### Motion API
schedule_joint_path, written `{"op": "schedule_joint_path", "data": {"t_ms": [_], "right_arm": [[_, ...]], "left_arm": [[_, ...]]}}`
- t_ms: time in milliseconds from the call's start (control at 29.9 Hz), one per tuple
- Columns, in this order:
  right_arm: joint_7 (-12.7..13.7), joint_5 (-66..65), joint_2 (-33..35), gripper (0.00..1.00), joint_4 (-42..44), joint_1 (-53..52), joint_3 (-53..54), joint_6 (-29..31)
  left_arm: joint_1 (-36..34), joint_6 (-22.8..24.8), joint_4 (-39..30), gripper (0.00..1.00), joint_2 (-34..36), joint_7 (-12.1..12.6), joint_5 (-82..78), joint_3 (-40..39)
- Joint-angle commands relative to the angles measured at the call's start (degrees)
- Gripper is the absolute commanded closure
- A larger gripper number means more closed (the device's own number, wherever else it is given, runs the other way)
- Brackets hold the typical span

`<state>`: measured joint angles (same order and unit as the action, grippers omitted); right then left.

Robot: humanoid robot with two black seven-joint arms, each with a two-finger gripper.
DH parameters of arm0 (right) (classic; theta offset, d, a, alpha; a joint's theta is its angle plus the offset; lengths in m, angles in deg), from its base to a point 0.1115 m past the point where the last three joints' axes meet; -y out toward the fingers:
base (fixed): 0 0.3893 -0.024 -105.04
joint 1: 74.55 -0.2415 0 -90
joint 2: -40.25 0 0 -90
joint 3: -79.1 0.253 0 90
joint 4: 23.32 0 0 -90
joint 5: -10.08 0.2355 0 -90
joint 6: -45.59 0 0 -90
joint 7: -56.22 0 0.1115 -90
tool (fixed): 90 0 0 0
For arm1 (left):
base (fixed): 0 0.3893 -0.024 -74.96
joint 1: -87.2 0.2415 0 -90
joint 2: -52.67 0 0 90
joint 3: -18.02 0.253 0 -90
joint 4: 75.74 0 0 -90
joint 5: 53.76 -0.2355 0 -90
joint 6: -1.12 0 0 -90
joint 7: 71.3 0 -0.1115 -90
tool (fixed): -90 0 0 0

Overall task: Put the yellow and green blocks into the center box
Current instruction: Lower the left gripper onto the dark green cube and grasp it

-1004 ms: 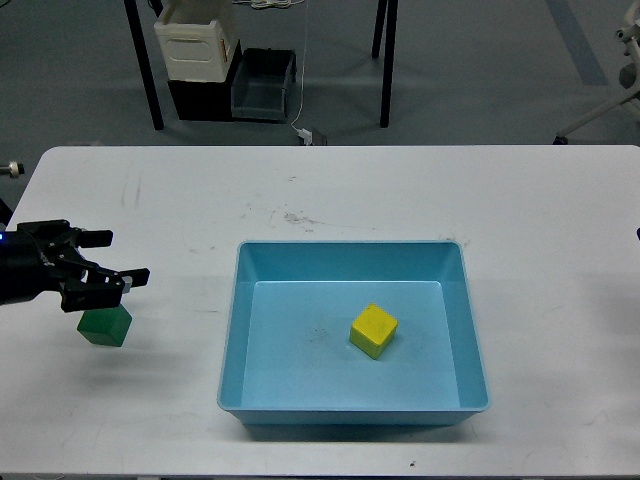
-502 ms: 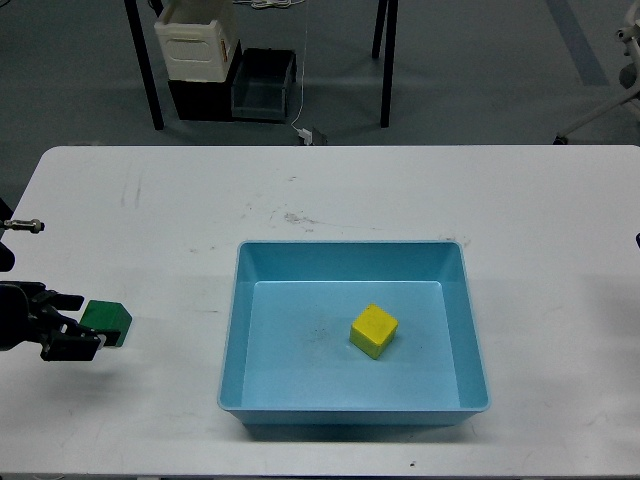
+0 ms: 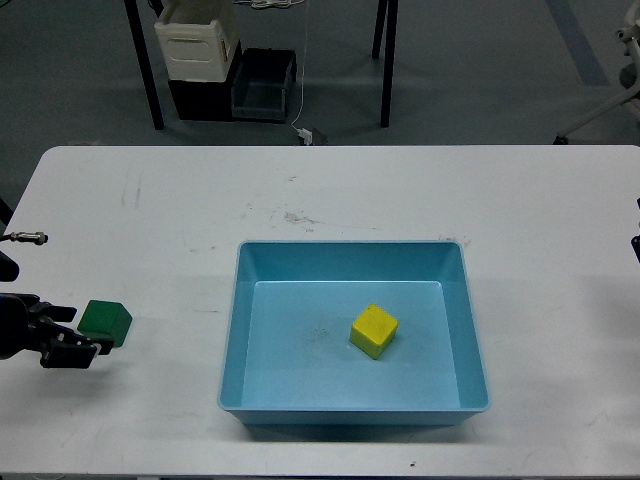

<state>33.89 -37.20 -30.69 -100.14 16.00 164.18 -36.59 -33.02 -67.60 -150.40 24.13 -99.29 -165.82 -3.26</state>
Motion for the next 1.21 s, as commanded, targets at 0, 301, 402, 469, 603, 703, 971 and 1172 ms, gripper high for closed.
{"op": "schedule_joint_path", "data": {"t_ms": [0, 301, 402, 469, 603, 703, 971, 1172], "right_arm": [[0.0, 0.0, -0.1, 0.0, 0.0, 0.1, -0.2, -0.1], [0.0, 0.0, 0.0, 0.0, 0.0, 0.2, 0.0, -0.1], [0.0, 0.0, 0.0, 0.0, 0.0, 0.2, 0.2, -0.2], [0.0, 0.0, 0.0, 0.0, -0.1, 0.2, 0.3, -0.4], [0.0, 0.0, 0.0, 0.0, -0.2, 0.3, 0.2, -1.0], [0.0, 0.0, 0.0, 0.0, -0.1, 0.3, 0.1, -1.0], [0.1, 0.0, 0.1, 0.0, -1.8, 0.6, 0.0, -1.1], [0.1, 0.0, 0.0, 0.0, -3.3, 1.0, -0.3, -1.8]], "left_arm": [[0.0, 0.0, 0.2, 0.0, -1.7, 0.0, -0.4, 0.0], [-0.1, -0.2, 1.4, 0.0, -5.7, 0.0, 0.0, 0.0], [-0.5, -2.0, 2.6, 0.0, -6.7, 0.0, -0.5, 0.2], [-0.5, -3.5, 3.3, 0.06, -6.8, 0.0, -1.1, 0.2], [-0.5, -7.2, 4.2, 0.3, -6.9, 0.0, -3.5, 0.3], [-0.5, -10.7, 5.0, 0.58, -7.7, 0.0, -4.8, 0.3], [-0.5, -12.6, 6.2, 0.82, -7.7, 0.0, -6.2, 0.9], [-0.8, -12.8, 6.2, 0.86, -7.6, 0.0, -5.5, 0.8]]}}
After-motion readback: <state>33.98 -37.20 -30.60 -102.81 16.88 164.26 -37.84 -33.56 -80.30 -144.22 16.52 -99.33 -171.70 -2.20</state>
